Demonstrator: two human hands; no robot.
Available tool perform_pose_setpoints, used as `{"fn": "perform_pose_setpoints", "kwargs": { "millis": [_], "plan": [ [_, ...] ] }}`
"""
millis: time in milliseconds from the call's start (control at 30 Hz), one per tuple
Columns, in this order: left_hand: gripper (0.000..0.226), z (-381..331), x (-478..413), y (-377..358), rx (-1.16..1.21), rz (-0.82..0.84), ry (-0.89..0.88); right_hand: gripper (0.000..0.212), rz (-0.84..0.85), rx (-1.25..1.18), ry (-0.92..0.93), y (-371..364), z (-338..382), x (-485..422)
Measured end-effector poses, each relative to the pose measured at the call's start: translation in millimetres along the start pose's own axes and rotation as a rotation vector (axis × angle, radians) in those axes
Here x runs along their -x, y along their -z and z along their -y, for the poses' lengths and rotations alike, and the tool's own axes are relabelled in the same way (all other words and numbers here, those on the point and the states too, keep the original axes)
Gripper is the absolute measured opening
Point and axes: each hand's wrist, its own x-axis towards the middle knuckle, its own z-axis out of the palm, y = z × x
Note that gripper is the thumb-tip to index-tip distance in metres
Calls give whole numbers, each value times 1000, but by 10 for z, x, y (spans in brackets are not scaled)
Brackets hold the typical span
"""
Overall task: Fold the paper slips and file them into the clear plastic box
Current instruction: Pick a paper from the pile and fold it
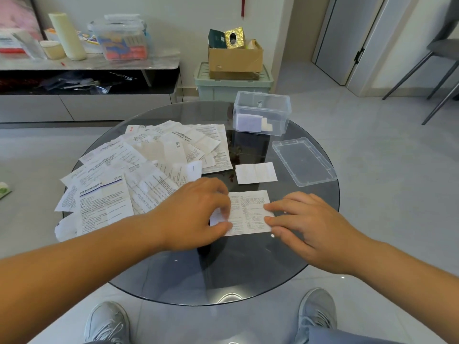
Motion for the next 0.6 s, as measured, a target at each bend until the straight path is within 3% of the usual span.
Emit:
{"fn": "perform_pose_setpoints", "kwargs": {
  "millis": [100,233,367,467,600],
  "plan": [
    [19,-75,-197,90,62,42,82,53,-20,-84,-70,10,48,-114],
    [52,-161,-424,142,40,202,189,46,-42,-130,-75,24,95,-196],
    [68,-219,-539,225,21,320,293,20,-37,-197,-93,34,61,-229],
    [67,-251,-565,252,17,364,355,13,-63,-279,-144,39,36,-268],
    [49,-204,-553,219,109,331,378,16,-34,-342,-221,46,22,-332]
  ]
}}
